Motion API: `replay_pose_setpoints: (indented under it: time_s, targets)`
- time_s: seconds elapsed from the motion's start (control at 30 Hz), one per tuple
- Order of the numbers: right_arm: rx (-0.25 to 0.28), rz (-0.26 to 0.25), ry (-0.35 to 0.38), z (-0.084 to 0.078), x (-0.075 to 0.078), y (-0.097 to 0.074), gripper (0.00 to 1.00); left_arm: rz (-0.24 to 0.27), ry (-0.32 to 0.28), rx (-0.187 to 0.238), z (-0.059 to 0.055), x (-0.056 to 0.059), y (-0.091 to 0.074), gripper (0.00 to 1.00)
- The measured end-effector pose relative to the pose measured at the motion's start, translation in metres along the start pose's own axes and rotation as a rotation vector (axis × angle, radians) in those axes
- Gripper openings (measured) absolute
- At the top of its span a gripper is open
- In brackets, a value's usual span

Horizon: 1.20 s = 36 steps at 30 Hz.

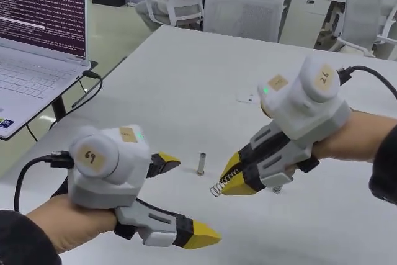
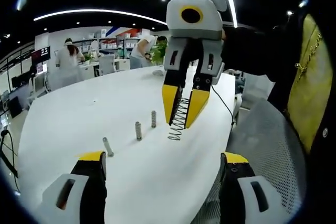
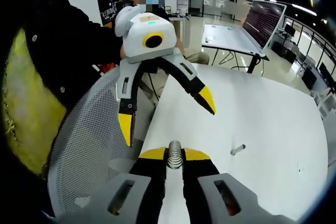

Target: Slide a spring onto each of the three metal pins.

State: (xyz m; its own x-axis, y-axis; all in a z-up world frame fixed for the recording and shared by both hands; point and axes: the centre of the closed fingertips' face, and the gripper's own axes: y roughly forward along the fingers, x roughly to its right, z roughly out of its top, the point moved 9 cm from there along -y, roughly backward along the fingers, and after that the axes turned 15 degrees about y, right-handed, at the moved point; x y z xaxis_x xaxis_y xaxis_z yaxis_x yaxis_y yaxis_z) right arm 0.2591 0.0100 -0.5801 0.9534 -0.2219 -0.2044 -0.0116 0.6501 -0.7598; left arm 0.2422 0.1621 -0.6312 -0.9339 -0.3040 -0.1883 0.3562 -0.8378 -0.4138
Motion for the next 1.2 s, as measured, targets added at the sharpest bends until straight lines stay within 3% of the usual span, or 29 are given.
replay_pose_setpoints:
  time_s: [0.27, 0.67, 0.93, 1.2]
  targets:
    - [-0.016, -0.009, -0.005, 0.001, 0.002, -0.002, 0.08, 0.052, -0.035, 0.023, -0.005, -0.005, -0.008, 0.97]
    - [-0.072, -0.046, -0.029, 0.006, 0.015, -0.011, 0.08, 0.07, -0.058, 0.002, -0.017, -0.007, -0.016, 0.94]
    - [-0.135, -0.078, -0.069, 0.02, 0.035, -0.019, 0.08, 0.071, -0.073, -0.004, -0.023, -0.008, -0.017, 0.93]
    - [-0.202, -0.111, -0.106, 0.035, 0.059, -0.014, 0.08, 0.074, -0.086, 0.001, -0.026, -0.008, -0.015, 0.92]
